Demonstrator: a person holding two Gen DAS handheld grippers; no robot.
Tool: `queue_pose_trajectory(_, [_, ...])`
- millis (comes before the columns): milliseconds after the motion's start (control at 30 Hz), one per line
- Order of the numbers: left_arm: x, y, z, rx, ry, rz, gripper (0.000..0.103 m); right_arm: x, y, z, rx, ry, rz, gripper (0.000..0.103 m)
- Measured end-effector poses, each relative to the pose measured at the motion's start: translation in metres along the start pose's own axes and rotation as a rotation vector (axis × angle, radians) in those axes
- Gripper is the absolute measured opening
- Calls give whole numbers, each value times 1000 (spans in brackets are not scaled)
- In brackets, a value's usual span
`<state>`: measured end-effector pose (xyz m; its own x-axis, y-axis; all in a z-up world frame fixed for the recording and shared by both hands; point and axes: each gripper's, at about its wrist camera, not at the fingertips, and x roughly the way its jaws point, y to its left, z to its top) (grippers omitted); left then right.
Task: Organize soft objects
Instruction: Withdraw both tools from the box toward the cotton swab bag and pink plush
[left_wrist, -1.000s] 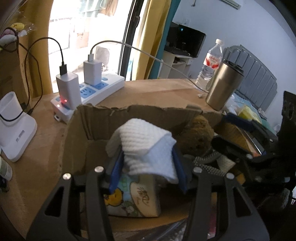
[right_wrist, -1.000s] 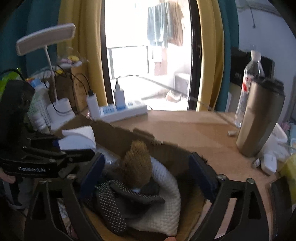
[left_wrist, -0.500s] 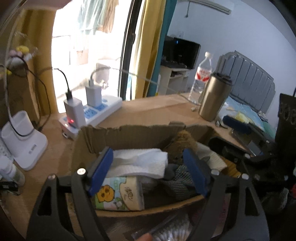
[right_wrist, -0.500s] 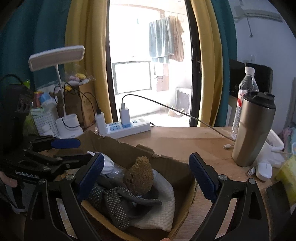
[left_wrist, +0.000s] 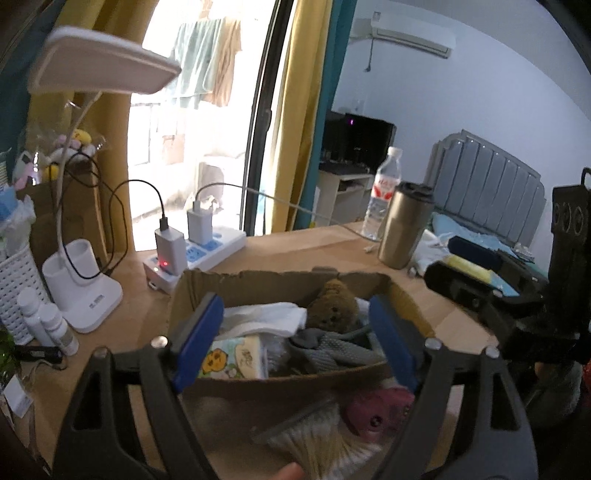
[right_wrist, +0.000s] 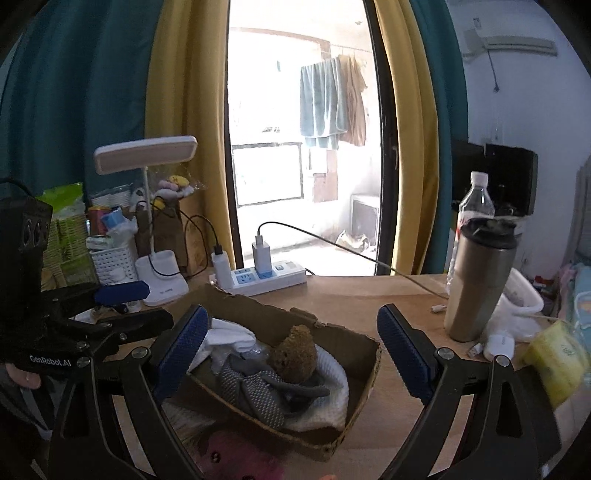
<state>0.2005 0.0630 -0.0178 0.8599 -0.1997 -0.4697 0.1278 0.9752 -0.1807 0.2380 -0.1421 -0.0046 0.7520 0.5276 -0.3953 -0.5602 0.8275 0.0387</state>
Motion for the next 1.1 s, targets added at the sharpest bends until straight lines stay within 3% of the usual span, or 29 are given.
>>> queue_pose_trajectory(400, [-42,0,-26,-39,-17,-5,84,-31,7,-17,-5,40,-27,95])
queue_pose_trajectory(733, [-40,10,-62,-75,47,-11,85,-31,11,-54,15,136,-32,95])
queue_pose_trajectory(1100, [-29,15,-76,-86,91,-41,85,-11,20,-72,22,214,-23,95])
